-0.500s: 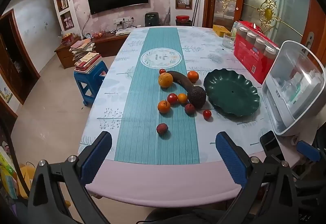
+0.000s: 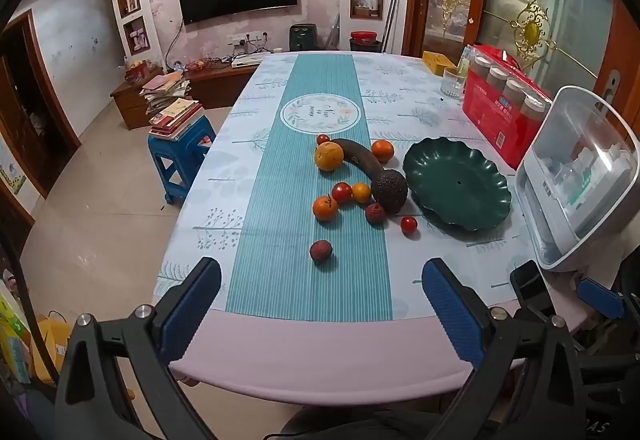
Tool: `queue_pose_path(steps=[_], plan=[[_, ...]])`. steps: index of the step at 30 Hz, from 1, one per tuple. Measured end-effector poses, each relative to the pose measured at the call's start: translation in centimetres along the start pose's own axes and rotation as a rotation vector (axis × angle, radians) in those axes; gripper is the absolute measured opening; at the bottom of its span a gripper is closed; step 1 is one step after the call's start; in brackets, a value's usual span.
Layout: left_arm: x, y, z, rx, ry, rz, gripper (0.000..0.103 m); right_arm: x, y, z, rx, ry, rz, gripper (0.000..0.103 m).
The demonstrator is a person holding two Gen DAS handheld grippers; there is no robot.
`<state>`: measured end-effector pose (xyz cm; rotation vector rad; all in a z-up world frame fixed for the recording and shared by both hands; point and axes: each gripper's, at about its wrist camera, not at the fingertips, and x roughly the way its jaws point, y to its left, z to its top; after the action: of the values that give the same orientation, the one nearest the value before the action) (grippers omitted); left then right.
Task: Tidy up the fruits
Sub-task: 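Move both tools toward the loose fruits on the teal runner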
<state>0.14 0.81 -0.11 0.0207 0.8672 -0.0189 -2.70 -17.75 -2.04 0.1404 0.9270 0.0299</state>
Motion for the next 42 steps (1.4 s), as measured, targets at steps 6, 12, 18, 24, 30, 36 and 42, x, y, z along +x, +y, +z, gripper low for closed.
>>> queue_pose_path(steps=[6, 12, 18, 24, 30, 36, 42], plan=[[0.0, 0.0, -0.1, -0.001, -0.001, -0.001, 0.1, 0.0, -0.6, 0.7, -0.01, 0.008, 0.015, 0.103], [-0.5, 0.3, -0.3, -0.019, 0.009, 0.001, 0.1, 0.0, 0.1, 0.5, -0.016, 0.014, 0.018, 0.103], [-0.7, 1.5, -0.4, -0.051, 0.02, -0.004, 0.099, -0.2, 0.3, 0.5, -0.013, 0.017, 0.004, 0.103], [0.0, 2.9, -0.4, -0.079, 0.055, -0.012, 0.098, -0.5, 0.3, 0.5, -0.003, 0.011, -0.017, 0.103], [0.6, 4.0, -0.7, -0.094, 0.085, -0.032, 0.098, 0.1, 0.3, 0.5, 0.006, 0.004, -0.019, 0.103], [1.5, 5.8, -1.2, -0.118, 0.117, -0.013, 0.098, 1.3, 1.4, 0.0, -0.018, -0.007, -0.002, 0.103], [2.7, 8.4, -0.8, -0.131, 0.142, -0.034, 0.098, 2.3, 4.1, -0.5, -0.081, -0.035, 0.021, 0.103]])
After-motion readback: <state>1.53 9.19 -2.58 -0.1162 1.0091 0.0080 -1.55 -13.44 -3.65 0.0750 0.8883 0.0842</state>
